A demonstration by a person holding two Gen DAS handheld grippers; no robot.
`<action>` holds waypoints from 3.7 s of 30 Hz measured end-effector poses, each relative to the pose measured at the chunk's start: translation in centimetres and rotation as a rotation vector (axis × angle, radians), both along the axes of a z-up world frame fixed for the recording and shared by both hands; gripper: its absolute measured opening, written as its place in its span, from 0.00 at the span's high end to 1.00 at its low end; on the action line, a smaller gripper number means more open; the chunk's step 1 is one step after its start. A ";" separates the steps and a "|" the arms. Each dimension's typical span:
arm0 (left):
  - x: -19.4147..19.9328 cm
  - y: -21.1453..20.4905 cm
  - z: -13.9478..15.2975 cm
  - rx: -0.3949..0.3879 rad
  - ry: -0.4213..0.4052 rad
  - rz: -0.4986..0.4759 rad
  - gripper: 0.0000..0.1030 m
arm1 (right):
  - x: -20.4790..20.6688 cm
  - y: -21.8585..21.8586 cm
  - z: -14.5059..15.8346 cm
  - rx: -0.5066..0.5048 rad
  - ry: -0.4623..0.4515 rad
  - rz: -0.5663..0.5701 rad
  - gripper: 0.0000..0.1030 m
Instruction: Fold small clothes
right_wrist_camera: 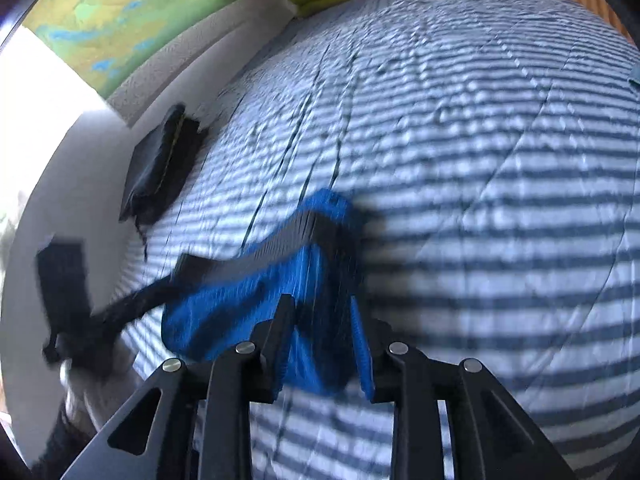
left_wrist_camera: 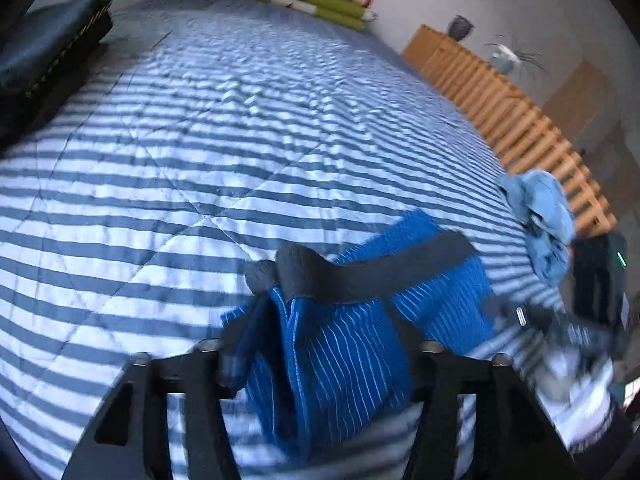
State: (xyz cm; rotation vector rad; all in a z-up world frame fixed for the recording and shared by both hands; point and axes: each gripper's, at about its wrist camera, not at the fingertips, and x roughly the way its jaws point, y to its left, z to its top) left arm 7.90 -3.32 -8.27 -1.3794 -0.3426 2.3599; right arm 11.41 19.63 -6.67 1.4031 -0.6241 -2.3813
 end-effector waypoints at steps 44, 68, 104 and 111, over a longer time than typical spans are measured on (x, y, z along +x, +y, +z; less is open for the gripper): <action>2.4 -3.2 -2.0 0.072 -0.091 0.274 0.29 | -0.5 -0.3 -1.4 0.108 -0.049 -0.066 0.52; 1.9 2.4 0.5 -0.169 -0.064 0.230 0.88 | 0.3 -3.4 -0.3 0.171 -0.019 -0.050 0.88; 11.0 -0.6 18.7 -0.204 0.395 0.089 0.89 | 7.2 -6.4 16.0 0.160 0.331 -0.024 0.89; 7.6 -8.3 18.7 -0.182 0.367 0.177 0.89 | 2.9 -11.9 17.0 0.165 0.329 0.046 0.89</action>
